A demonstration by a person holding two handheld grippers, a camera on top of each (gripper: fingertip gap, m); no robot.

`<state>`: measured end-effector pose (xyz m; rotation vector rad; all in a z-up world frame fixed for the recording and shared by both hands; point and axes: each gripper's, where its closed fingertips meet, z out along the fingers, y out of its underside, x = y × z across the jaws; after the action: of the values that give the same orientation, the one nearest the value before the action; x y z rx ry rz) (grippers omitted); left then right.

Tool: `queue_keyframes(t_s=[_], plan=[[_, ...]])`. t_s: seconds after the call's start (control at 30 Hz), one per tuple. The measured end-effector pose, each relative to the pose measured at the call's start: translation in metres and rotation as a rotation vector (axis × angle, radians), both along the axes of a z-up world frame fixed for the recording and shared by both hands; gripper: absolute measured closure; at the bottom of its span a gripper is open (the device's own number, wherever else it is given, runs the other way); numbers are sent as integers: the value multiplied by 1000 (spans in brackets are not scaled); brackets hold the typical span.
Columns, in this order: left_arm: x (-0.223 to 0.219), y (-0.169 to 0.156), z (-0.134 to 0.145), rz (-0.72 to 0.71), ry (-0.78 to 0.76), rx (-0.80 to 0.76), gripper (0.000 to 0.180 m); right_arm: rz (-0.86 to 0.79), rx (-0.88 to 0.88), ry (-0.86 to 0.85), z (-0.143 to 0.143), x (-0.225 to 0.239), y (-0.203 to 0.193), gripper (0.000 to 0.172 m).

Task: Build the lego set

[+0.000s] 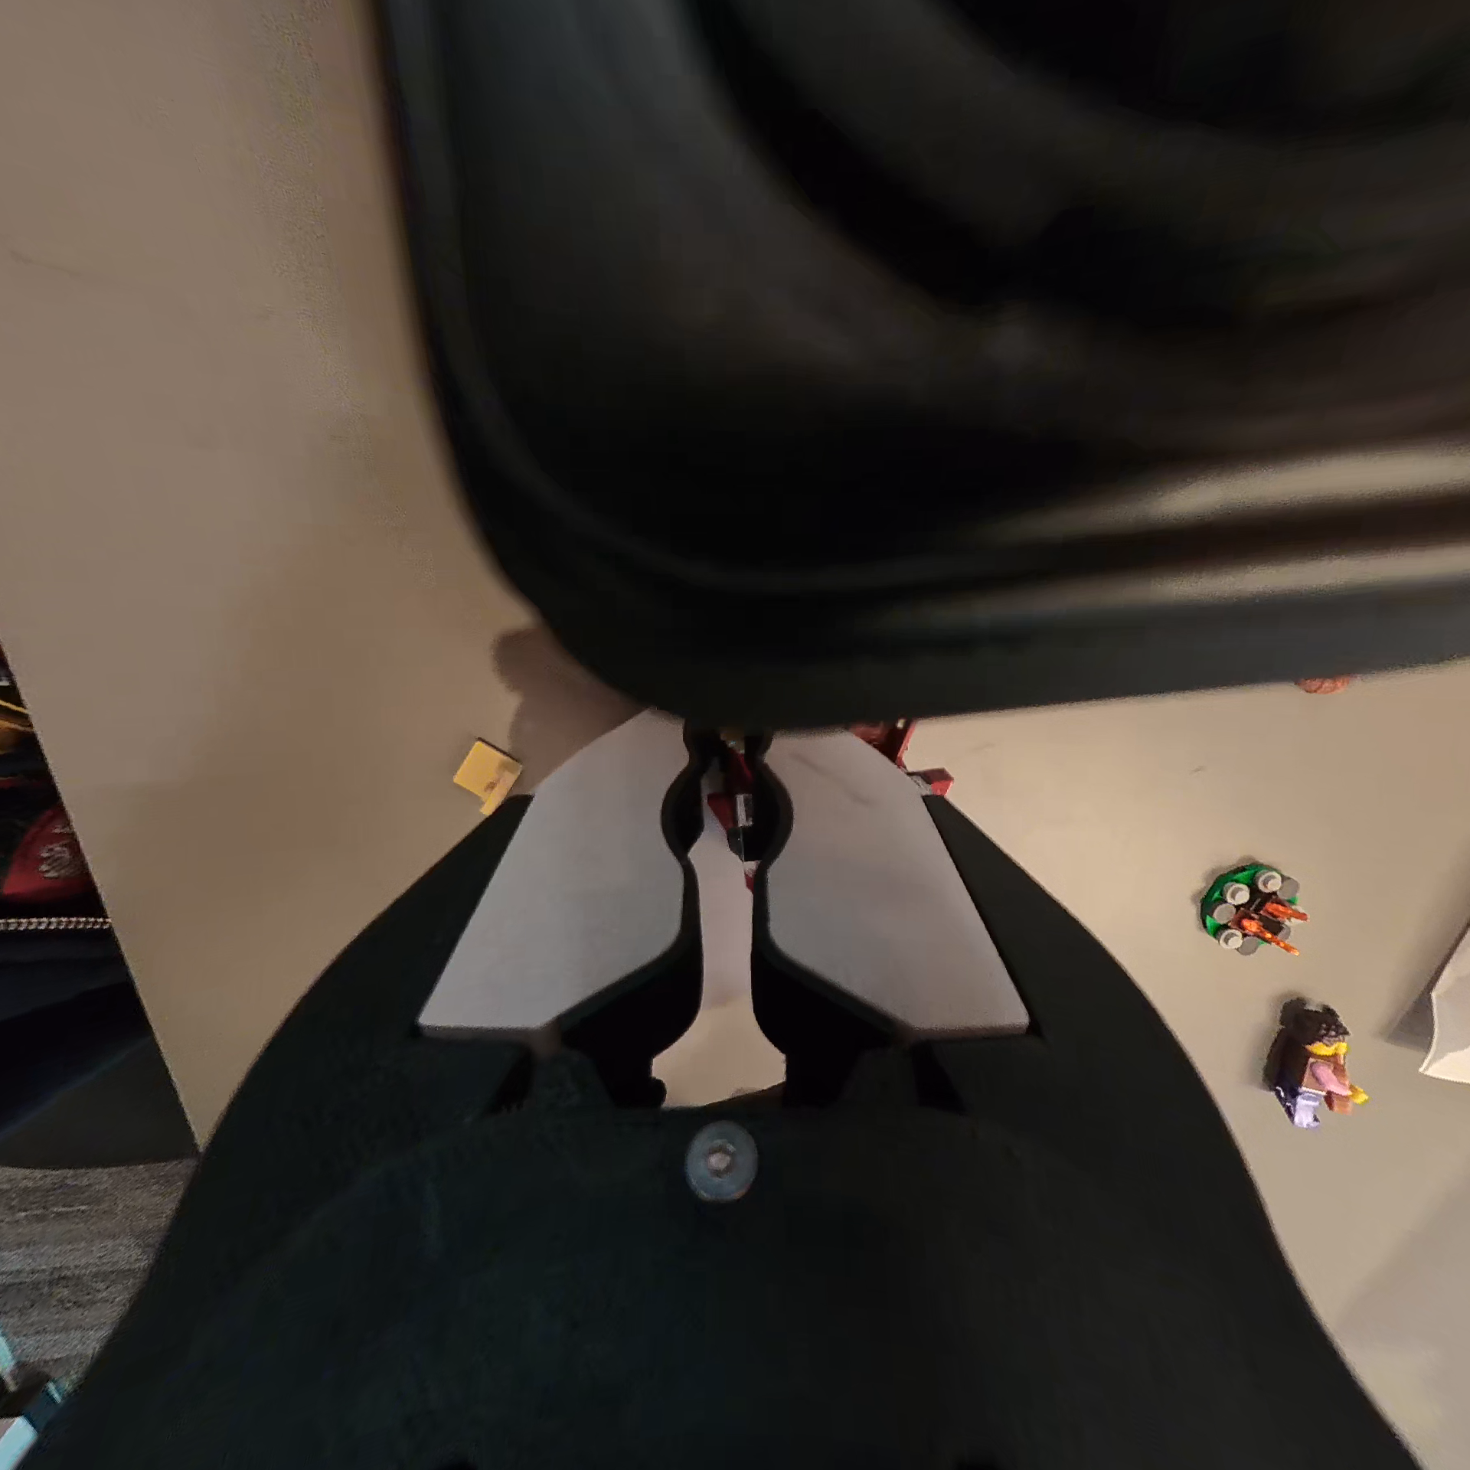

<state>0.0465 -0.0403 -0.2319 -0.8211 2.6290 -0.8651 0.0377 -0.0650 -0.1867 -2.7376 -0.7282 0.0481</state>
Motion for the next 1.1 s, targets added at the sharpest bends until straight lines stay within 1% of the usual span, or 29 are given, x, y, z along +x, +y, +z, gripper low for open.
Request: queue_keyframes(t_s=[0.2,0.37,0.47,0.63,0.8,1.1], plan=[[2,-3,-1,-7,11,-7,101,-16,15,-6,0,0,0,165],[5,-5,-3,16,53,-25,98,-17,13,-3,0,0,-1,165],[4,-5,-3,18,54,-28,97,-18,17,-1,0,0,-2,165],[2,-6,3,19,68,-88,96,-18,21,2,0,0,-2,165],[1,-4,4,19,62,-88,96,-19,23,-3,1,2,-2,165],[-2,-5,-1,7,78,-72,96,-18,23,-8,1,2,-3,157]])
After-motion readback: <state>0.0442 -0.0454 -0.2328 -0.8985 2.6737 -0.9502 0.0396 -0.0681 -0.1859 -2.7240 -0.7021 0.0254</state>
